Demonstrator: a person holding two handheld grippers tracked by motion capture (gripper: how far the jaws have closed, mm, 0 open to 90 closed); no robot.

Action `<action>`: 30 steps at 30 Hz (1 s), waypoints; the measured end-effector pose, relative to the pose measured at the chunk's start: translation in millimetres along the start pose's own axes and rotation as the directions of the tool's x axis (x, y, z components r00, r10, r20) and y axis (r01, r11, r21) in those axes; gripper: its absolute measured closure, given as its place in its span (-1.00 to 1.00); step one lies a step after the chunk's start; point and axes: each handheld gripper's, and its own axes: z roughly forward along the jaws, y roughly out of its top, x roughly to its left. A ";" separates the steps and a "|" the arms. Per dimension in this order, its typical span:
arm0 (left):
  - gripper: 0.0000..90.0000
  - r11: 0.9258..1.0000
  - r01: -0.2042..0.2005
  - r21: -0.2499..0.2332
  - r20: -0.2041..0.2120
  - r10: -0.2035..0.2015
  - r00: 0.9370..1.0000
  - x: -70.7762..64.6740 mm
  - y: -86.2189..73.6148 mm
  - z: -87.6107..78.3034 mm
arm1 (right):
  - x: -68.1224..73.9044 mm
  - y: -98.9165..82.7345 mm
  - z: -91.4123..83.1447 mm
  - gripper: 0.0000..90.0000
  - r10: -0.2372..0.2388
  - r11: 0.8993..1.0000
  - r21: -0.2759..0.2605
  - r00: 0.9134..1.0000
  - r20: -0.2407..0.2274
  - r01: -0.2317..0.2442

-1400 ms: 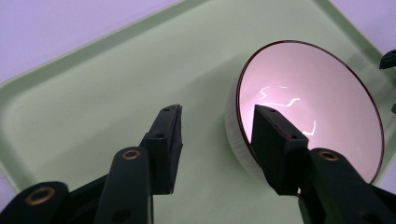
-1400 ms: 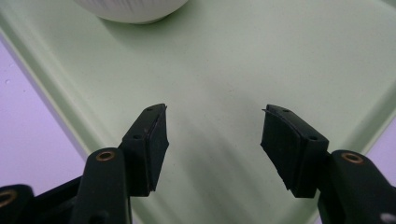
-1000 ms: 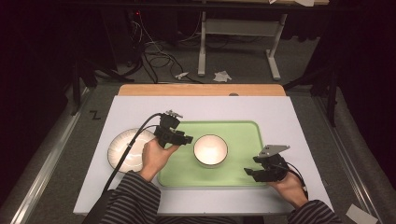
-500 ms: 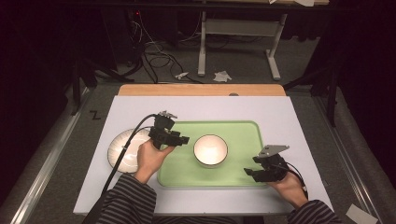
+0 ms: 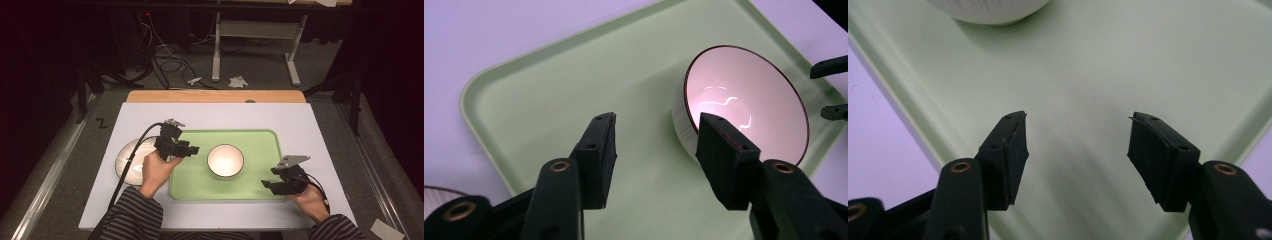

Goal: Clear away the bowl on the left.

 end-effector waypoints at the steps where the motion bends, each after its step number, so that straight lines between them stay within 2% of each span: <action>1: 0.11 1.000 0.001 -0.001 0.000 -0.001 1.000 0.7 -1.2 -1.6 | 0.0 0.0 0.0 -0.06 0.000 1.000 0.000 1.000 0.001 0.000; 12: 0.11 1.000 0.009 -0.010 -0.013 -0.009 1.000 6.7 -12.7 -12.8 | 0.0 0.2 0.1 -0.06 -0.004 1.000 0.004 1.000 0.000 0.004; 30: 0.11 1.000 0.002 -0.004 -0.022 -0.002 1.000 4.7 -32.0 -19.9 | 0.3 0.2 -0.1 -0.06 0.003 1.000 0.004 1.000 0.002 -0.003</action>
